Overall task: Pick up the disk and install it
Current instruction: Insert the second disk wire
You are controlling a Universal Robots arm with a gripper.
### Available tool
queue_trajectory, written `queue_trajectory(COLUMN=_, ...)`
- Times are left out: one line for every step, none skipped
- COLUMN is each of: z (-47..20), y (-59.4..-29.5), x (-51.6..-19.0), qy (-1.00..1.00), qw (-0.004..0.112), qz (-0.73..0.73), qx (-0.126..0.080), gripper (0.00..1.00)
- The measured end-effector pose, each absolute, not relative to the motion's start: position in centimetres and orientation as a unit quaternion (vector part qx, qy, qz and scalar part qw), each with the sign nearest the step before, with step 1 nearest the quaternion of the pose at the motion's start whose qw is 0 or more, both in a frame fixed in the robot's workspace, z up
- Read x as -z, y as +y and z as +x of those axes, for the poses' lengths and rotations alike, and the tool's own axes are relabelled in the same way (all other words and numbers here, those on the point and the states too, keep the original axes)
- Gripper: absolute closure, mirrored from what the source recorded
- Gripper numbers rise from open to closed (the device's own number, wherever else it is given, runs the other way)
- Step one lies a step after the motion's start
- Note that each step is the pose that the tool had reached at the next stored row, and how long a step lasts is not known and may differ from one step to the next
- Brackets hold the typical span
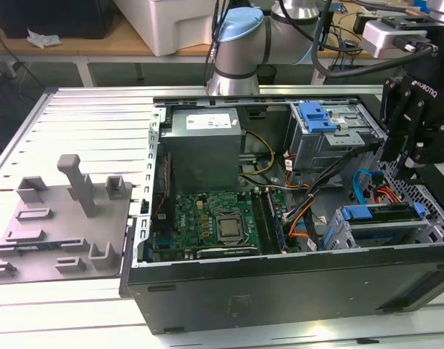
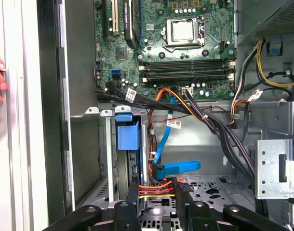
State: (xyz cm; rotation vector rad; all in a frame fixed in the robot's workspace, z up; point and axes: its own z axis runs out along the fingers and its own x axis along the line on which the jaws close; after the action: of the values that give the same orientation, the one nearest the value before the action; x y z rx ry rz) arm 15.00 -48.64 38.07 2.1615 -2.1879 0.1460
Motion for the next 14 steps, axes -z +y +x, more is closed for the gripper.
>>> queue_trajectory(z=15.0, y=-48.6, x=-38.1, qy=-0.71, qw=0.033, qz=0.702, qx=-0.048, gripper=0.56)
queue_trajectory(z=15.0, y=-48.6, x=-38.1, qy=-0.71, qw=0.035, qz=0.702, qx=-0.05, gripper=0.56)
queue_trajectory(z=15.0, y=-48.6, x=-38.1, qy=-0.71, qw=0.037, qz=0.702, qx=-0.052, gripper=0.56)
queue_trajectory(z=15.0, y=-48.5, x=-38.1, qy=-0.71, qw=0.039, qz=0.701, qx=-0.054, gripper=0.56)
queue_trajectory(z=15.0, y=-48.2, x=-38.1, qy=-0.709, qw=0.044, qz=0.701, qx=-0.058, gripper=0.56)
queue_trajectory(z=15.0, y=-48.0, x=-38.0, qy=-0.709, qw=0.046, qz=0.701, qx=-0.061, gripper=0.56)
queue_trajectory(z=15.0, y=-47.7, x=-38.0, qy=-0.709, qw=0.048, qz=0.701, qx=-0.063, gripper=0.56)
queue_trajectory(z=15.0, y=-47.3, x=-37.9, qy=-0.709, qw=0.051, qz=0.701, qx=-0.066, gripper=0.56)
queue_trajectory(z=15.0, y=-47.2, x=-37.9, qy=-0.708, qw=0.054, qz=0.7, qx=-0.069, gripper=0.56)
queue_trajectory(z=15.0, y=-47.1, x=-37.8, qy=-0.708, qw=0.057, qz=0.7, qx=-0.072, gripper=0.56)
queue_trajectory(z=15.0, y=-47.1, x=-37.7, qy=-0.708, qw=0.059, qz=0.7, qx=-0.074, gripper=0.56)
queue_trajectory(z=15.0, y=-47.1, x=-37.7, qy=-0.708, qw=0.062, qz=0.7, qx=-0.076, gripper=0.56)
queue_trajectory(z=15.0, y=-47.0, x=-37.6, qy=-0.707, qw=0.064, qz=0.7, qx=-0.079, gripper=0.56)
queue_trajectory(z=15.0, y=-46.9, x=-37.5, qy=-0.707, qw=0.067, qz=0.699, qx=-0.082, gripper=0.56)
